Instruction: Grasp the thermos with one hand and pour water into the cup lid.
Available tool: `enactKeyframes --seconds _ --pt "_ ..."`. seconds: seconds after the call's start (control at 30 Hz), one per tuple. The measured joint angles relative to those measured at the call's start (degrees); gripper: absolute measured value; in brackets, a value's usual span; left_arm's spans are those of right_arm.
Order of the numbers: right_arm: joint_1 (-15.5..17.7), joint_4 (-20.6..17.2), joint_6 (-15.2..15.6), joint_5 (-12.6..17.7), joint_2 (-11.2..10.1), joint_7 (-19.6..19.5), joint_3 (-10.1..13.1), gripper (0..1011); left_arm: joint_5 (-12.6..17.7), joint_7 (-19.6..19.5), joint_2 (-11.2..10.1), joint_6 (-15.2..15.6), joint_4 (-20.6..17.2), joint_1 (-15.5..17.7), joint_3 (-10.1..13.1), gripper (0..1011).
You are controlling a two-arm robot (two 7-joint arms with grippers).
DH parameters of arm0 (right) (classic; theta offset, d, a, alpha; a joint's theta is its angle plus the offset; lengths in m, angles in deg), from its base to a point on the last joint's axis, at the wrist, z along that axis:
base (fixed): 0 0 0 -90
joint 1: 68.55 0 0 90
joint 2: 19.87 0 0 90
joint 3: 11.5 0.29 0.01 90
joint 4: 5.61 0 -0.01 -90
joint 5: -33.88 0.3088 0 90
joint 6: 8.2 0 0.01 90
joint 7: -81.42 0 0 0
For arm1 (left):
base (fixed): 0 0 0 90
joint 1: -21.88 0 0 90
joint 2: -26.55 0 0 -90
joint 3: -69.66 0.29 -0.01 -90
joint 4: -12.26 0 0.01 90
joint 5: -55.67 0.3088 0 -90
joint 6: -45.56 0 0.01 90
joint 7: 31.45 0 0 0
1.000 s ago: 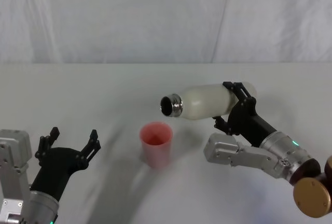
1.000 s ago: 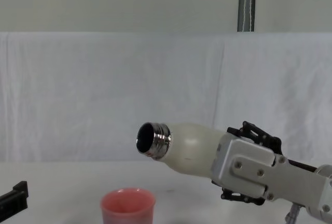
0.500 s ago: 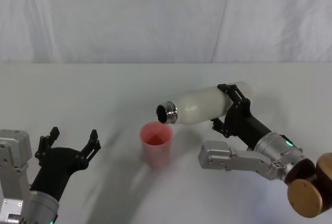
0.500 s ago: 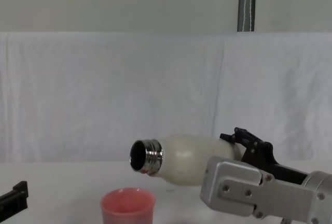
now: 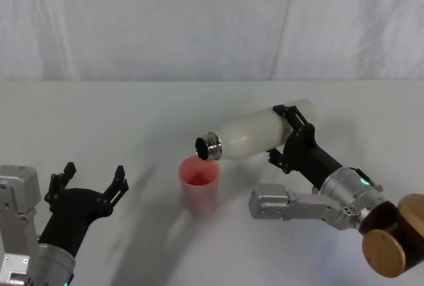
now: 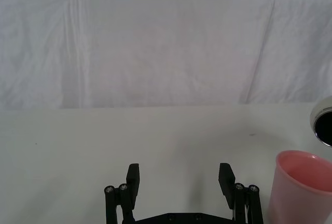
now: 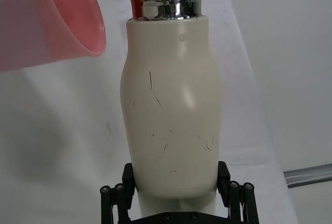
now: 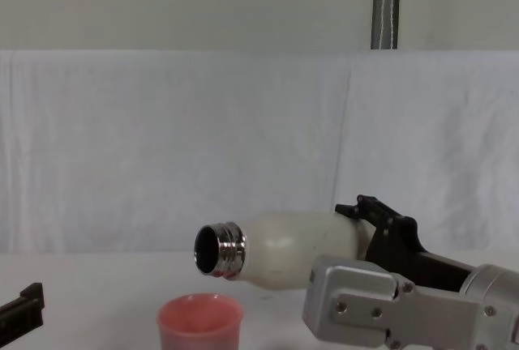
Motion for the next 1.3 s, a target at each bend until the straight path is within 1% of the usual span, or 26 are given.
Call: enactKeyframes --seconds 0.4,1.3 --pt "-1.97 1.22 -0.56 -2.32 -0.57 -1.39 -1.44 961 0.0 0.0 0.0 0.0 0.0 0.0 0.0 1001" --pt "-3.4 3.26 -0.62 -2.69 -0.18 -2.02 -2.8 962 0.0 0.0 0.0 0.0 0.0 0.0 0.0 1001"
